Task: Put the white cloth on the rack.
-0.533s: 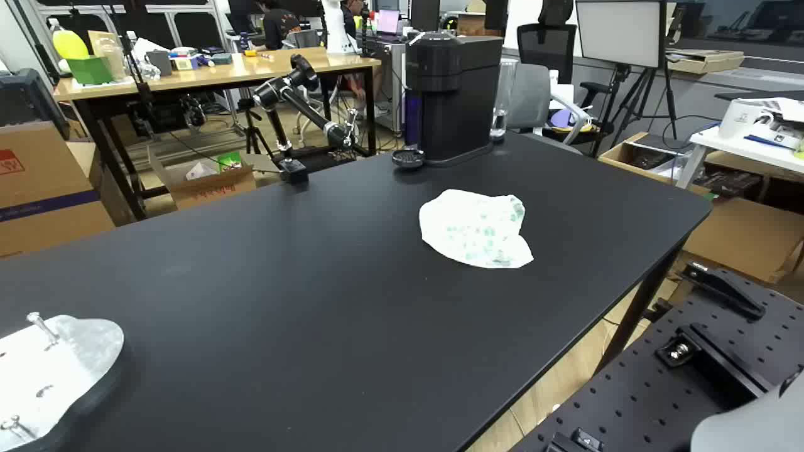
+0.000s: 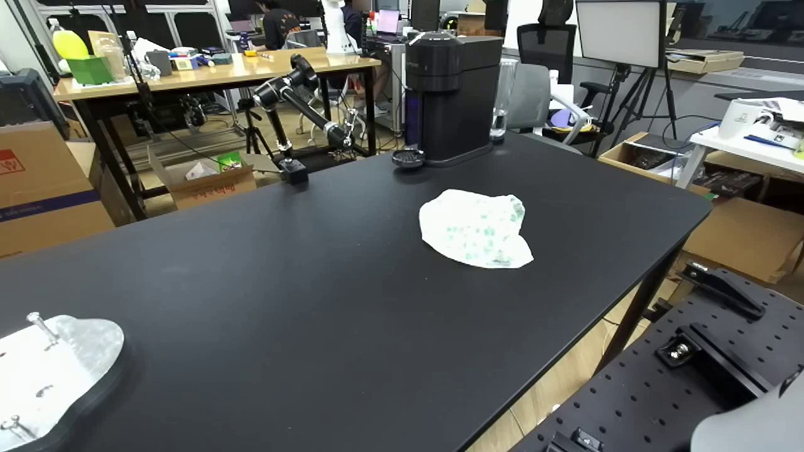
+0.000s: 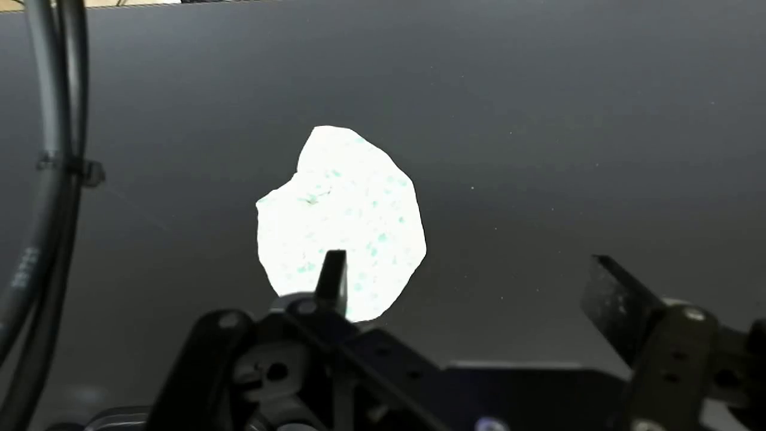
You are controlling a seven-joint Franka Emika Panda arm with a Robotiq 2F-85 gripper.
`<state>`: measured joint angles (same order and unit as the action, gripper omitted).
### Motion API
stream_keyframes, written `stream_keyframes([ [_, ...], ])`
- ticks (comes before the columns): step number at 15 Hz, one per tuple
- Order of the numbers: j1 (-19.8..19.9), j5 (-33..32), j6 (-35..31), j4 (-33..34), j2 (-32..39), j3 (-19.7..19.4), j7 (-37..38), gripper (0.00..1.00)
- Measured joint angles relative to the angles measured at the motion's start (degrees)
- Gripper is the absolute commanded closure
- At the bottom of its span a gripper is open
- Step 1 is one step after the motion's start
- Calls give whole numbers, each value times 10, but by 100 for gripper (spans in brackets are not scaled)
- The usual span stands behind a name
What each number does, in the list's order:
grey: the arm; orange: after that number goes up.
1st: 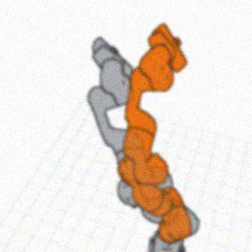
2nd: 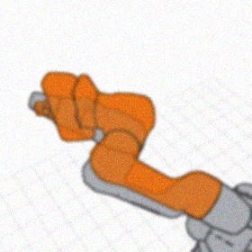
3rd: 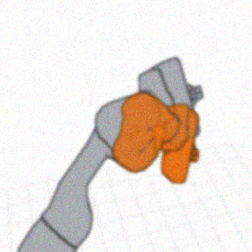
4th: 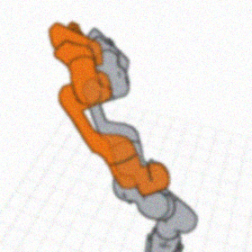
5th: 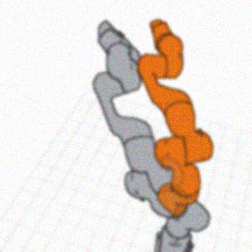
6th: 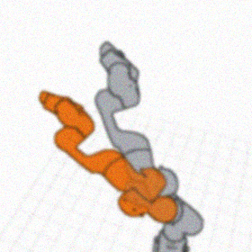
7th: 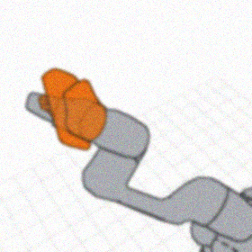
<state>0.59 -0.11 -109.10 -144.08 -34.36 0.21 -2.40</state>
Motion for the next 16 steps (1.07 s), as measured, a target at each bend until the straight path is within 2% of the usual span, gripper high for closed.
stream_keyframes([
  [6, 0, 0, -2, -1, 1, 0, 0, 0],
  [8, 4, -12, -26, -9, 8, -2, 0, 0],
  [12, 27, -60, -153, -50, 47, -14, -2, 0],
  [16, 54, -105, -275, -79, 120, -30, -15, 0],
])
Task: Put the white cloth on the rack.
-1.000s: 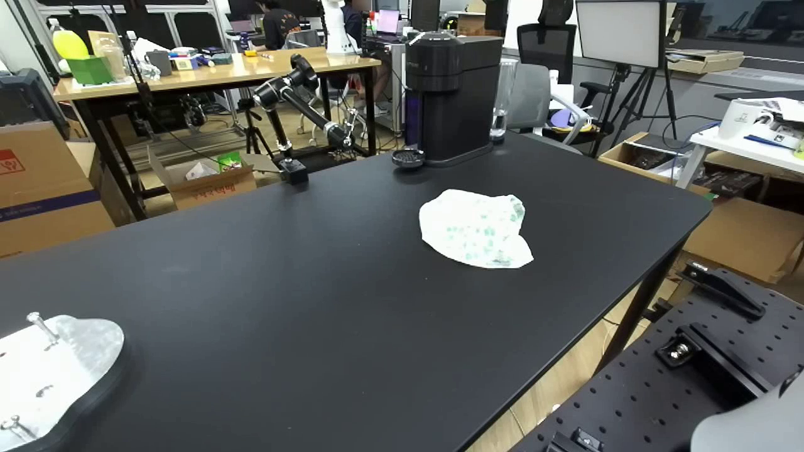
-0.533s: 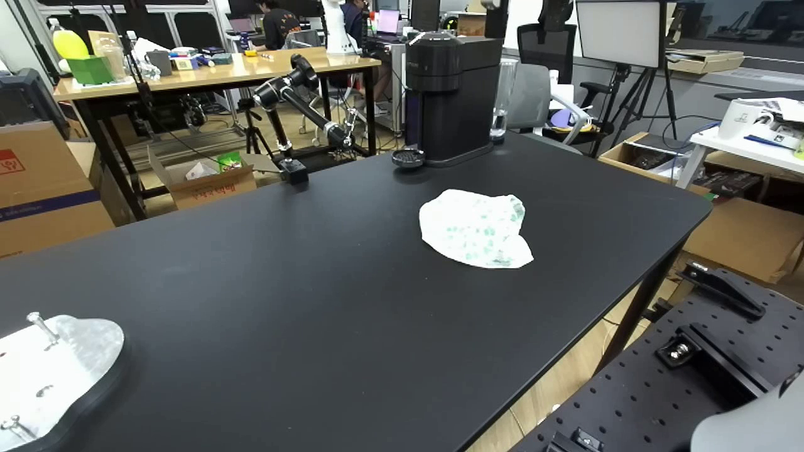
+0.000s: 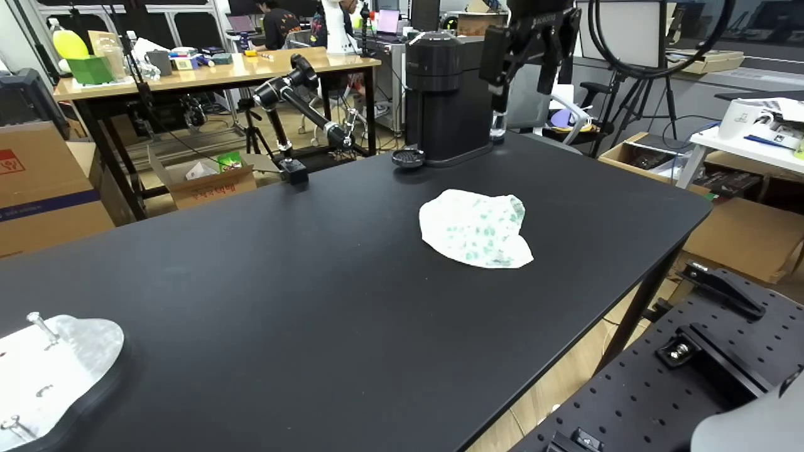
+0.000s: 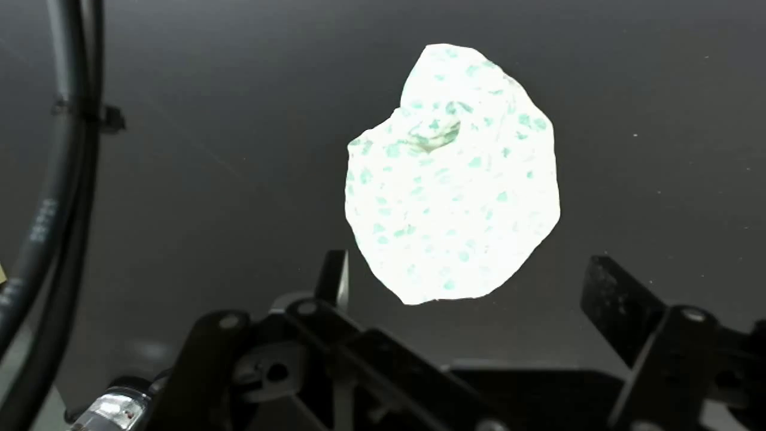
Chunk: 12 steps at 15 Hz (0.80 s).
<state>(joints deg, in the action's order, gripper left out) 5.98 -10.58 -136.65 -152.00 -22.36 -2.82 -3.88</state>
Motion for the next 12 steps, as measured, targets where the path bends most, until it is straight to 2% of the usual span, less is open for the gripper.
stream_keyframes([
  [6, 0, 4, -92, 0, 124, -15, -70, 0],
  [12, -19, 50, -111, 22, 213, -14, -149, 0],
])
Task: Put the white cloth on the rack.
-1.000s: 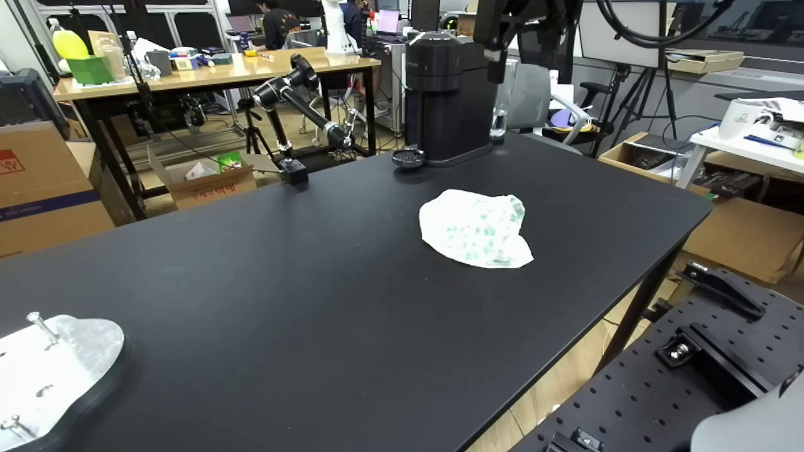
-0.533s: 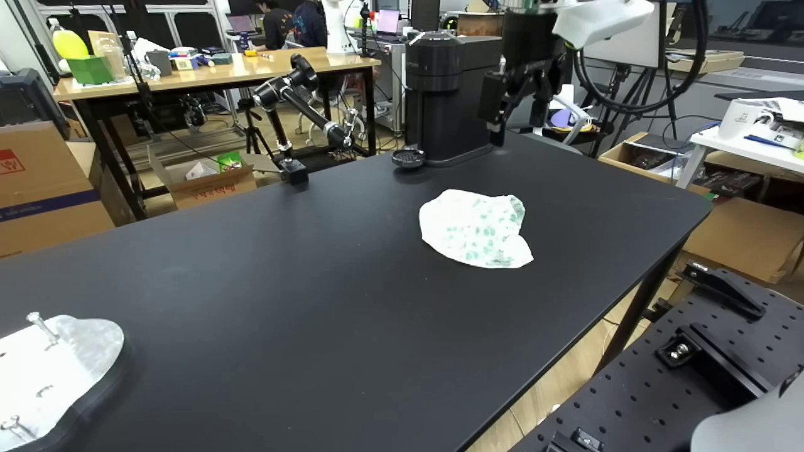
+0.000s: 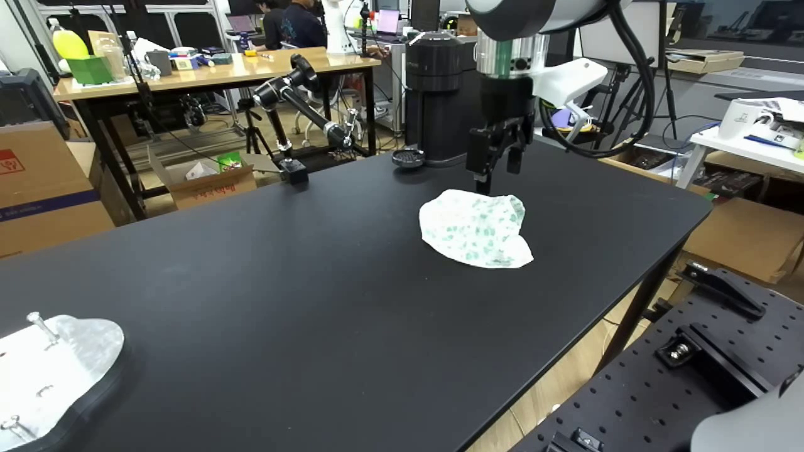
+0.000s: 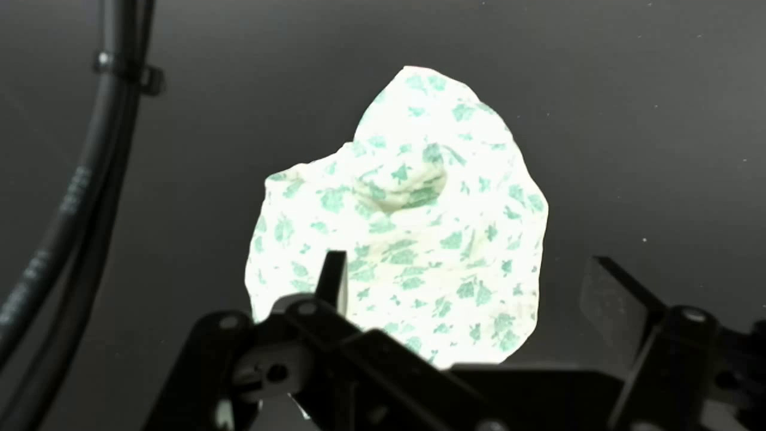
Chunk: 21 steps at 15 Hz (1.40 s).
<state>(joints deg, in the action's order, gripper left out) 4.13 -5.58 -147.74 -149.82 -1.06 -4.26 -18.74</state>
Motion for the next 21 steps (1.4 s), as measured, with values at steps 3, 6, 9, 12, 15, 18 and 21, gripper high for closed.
stream_keyframes([
  [3, 0, 19, 0, 6, 31, 0, -30, 0],
  [6, 2, 20, 0, 11, 53, 0, -36, 0],
  [9, 6, 9, 1, 18, 68, -1, -34, 25],
  [12, 12, 1, 1, 23, 76, -4, -30, 39],
  [15, 16, 0, 0, 29, 82, -8, -20, 61],
  [18, 19, 1, -2, 33, 85, -10, 0, 81],
  [21, 19, 11, -2, 36, 85, -10, 31, 99],
])
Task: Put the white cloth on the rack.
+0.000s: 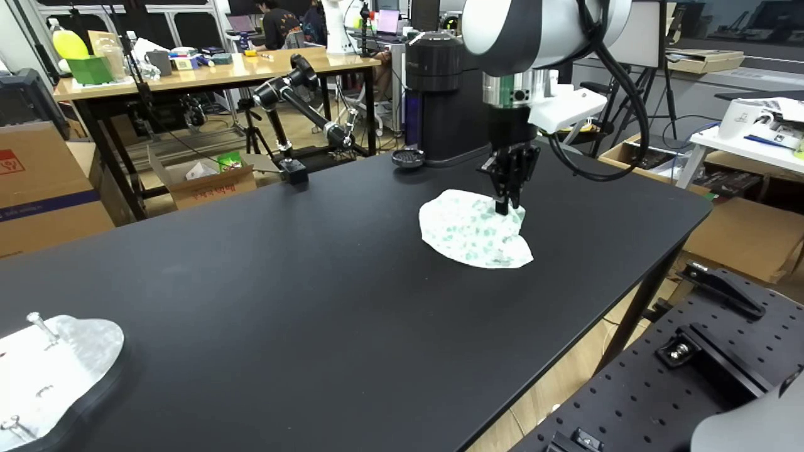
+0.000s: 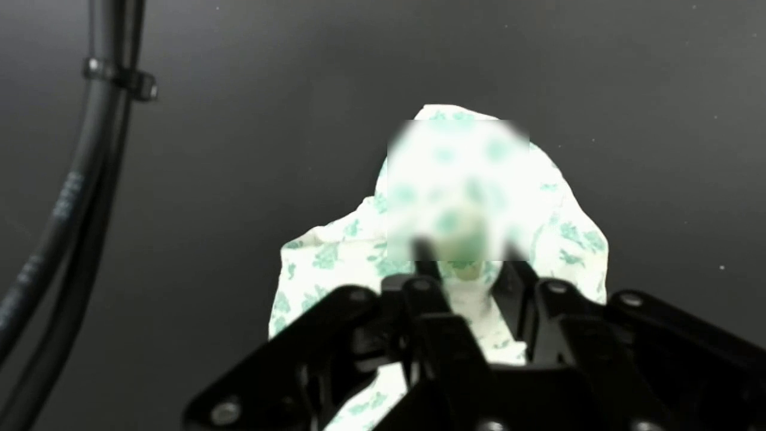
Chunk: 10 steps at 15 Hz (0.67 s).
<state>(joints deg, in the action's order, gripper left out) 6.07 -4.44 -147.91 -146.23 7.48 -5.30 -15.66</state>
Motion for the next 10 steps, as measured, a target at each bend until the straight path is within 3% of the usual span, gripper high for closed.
stream_keyframes([
  [6, -2, 10, 15, 18, -10, -4, 135, 100],
  [10, -7, 11, 75, 58, -47, -3, 181, 100],
])
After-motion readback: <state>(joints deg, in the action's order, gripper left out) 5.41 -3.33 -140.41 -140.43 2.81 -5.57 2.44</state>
